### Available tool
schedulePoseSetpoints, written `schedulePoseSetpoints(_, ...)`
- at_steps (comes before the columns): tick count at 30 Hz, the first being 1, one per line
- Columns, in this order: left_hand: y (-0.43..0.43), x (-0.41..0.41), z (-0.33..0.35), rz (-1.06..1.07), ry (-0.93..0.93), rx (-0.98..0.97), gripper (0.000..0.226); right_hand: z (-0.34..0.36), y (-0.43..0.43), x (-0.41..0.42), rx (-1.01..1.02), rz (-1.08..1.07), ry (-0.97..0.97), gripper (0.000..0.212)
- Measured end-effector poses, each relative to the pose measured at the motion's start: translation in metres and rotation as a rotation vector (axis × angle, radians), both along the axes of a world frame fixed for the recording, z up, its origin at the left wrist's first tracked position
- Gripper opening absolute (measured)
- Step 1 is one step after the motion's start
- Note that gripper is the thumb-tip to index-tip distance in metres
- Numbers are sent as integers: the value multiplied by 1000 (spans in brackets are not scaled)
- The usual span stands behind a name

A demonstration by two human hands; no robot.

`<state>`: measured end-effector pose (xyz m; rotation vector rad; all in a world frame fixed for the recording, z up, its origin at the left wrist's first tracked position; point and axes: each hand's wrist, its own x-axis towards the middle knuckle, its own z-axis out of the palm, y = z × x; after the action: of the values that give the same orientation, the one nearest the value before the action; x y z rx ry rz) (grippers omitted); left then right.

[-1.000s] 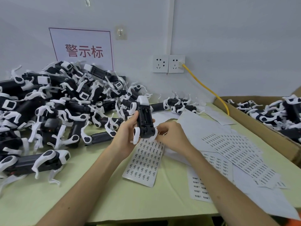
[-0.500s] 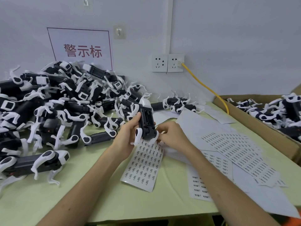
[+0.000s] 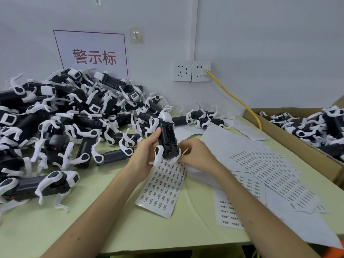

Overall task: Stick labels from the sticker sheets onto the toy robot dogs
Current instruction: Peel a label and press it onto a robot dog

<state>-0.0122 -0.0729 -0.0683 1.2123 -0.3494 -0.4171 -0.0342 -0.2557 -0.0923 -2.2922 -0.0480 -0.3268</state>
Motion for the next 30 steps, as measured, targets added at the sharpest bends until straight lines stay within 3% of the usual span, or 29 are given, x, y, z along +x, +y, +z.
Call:
schedulePoseSetpoints(7, 0, 2, -2, 4, -3, -11, 44, 2, -2, -2, 55, -61, -12, 4)
schedulePoseSetpoints(14, 0, 7, -7, 89, -47, 91, 47, 9, -7, -6, 215, -208, -128, 16)
schedulePoseSetpoints(20, 0, 6, -8, 212, -263, 176, 47, 11, -4, -7, 297, -103, -139, 8)
schedulePoseSetpoints(30, 4, 5, -6, -24, -46, -20, 55, 6, 2, -4, 229, 79, -104, 26)
